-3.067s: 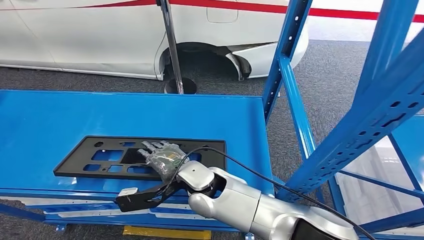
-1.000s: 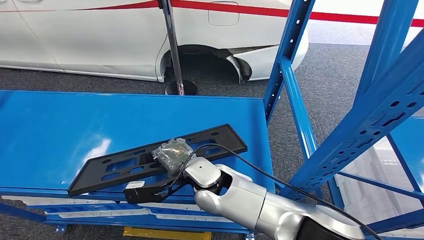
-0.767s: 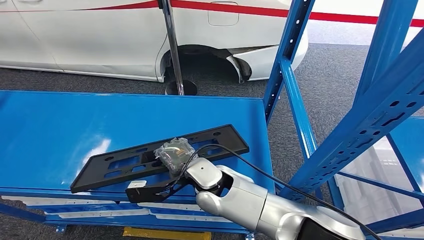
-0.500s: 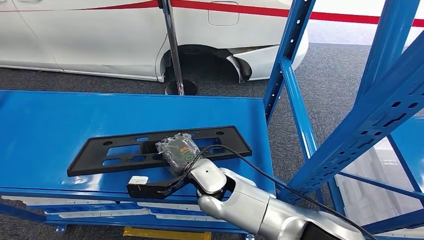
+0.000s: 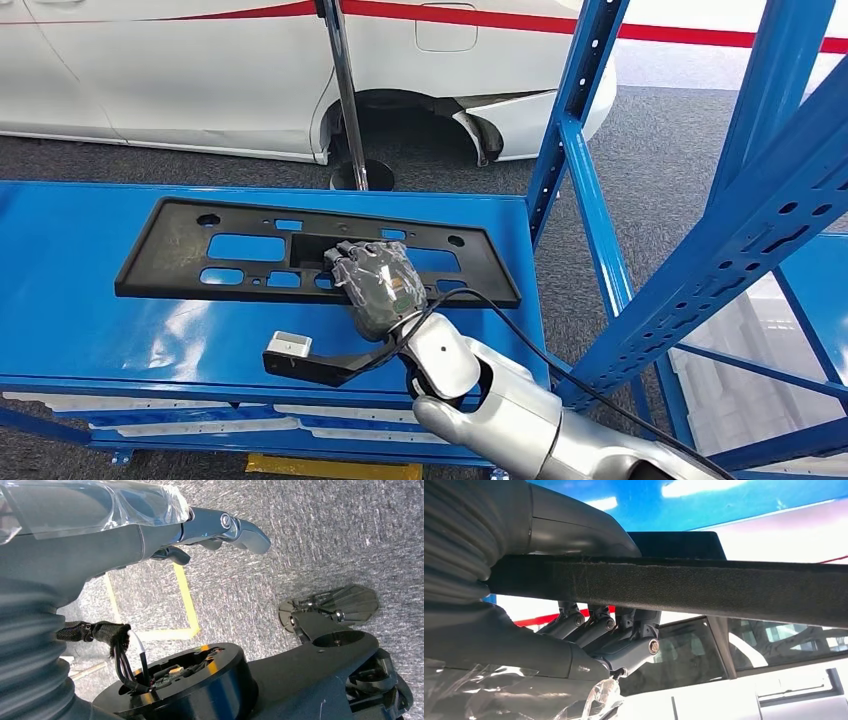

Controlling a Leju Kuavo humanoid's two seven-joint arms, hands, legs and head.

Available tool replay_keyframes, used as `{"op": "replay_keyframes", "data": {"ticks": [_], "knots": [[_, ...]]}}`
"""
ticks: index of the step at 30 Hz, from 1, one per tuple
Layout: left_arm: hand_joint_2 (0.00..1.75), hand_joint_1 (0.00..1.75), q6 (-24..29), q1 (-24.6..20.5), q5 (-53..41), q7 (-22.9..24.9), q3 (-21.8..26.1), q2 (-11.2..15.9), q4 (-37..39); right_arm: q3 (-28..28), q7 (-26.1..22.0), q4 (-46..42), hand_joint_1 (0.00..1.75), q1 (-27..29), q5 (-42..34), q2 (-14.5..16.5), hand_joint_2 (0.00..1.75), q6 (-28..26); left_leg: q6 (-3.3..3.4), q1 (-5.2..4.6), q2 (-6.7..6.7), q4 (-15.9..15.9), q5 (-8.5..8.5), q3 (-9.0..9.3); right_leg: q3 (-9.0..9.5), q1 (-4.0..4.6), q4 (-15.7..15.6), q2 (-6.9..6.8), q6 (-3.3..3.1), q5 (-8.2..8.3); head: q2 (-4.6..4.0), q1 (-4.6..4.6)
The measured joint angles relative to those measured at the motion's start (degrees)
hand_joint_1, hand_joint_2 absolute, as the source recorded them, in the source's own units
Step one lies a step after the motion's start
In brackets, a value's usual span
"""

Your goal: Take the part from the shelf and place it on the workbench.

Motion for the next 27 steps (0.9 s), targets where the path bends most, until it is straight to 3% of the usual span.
{"op": "replay_keyframes", "data": {"ticks": [8,15,17,20,21,22,23,25,27], "knots": [[1.75,0.0,-0.2,0.1,-0.3,-1.5,0.0,0.0,0.0,-1.2,0.1,-4.4,1.75,0.7,3.4,-1.8,1.75,-0.1,0.04,-0.07,0.01,0.1,-0.04,-0.03,-0.01,-0.07,0.0,0.0,0.03,0.02,0.0,0.0],[1.75,0.0,-1.0,0.1,-0.7,-1.4,0.0,0.1,0.0,-1.7,0.1,-7.8,1.75,1.2,4.2,-2.8,1.75,0.1,0.7,-0.29,0.06,-0.3,-0.03,0.16,-0.01,-0.62,0.0,-0.06,0.6,-0.08,0.0,-0.02],[1.75,0.0,-1.0,0.1,-0.8,-1.3,0.0,0.1,0.0,-1.9,0.1,-8.5,1.75,1.3,4.2,-3.0,1.75,0.1,1.09,0.11,0.18,-1.0,0.29,0.75,-1.14,-0.63,2.8,-0.13,0.91,-1.81,0.0,0.08],[1.75,0.0,-1.0,0.1,-0.9,-1.3,0.0,0.0,0.0,-1.9,0.1,-9.1,1.75,1.5,4.2,-3.4,1.75,0.2,1.16,0.4,0.27,-1.3,0.31,1.08,-6.75,-0.81,13.8,-0.18,1.37,-6.8,0.0,0.17],[1.75,0.0,-1.0,0.1,-1.0,-1.3,0.0,0.0,0.0,-1.9,0.1,-9.1,1.75,1.7,4.2,-3.6,1.75,0.2,1.04,0.53,0.25,-1.3,0.24,1.1,-8.25,-0.96,16.4,-0.19,1.51,-7.33,0.0,0.17],[1.75,0.0,-1.0,0.1,-1.0,-1.3,0.0,0.0,0.0,-1.9,0.1,-9.2,1.75,1.8,4.1,-3.8,1.75,0.2,0.86,0.73,0.21,-1.3,0.14,1.16,-8.69,-1.14,16.8,-0.2,1.66,-6.71,0.0,0.17],[1.75,0.0,-1.0,0.1,-1.0,-1.3,0.0,0.0,0.0,-1.9,0.1,-9.3,1.75,1.9,4.1,-3.9,1.75,0.3,0.59,0.99,0.15,-1.3,0.0,1.3,-7.84,-1.33,14.6,-0.21,1.81,-5.0,0.0,0.17],[1.75,0.0,-1.0,0.1,-1.0,-1.3,0.0,0.1,0.0,-2.0,0.1,-9.4,1.75,1.9,4.1,-4.1,1.75,0.4,-0.23,1.42,0.05,-1.2,-0.32,1.7,-3.86,-1.72,6.3,-0.17,2.24,-0.84,0.0,0.19],[1.75,0.0,-1.0,0.0,-1.0,-1.3,0.0,0.2,0.0,-2.0,0.1,-9.7,1.75,1.9,4.1,-4.2,1.75,0.4,-1.27,1.47,0.0,-1.3,-0.48,1.86,-1.39,-1.6,0.9,0.18,1.91,0.97,0.0,0.17]]}}
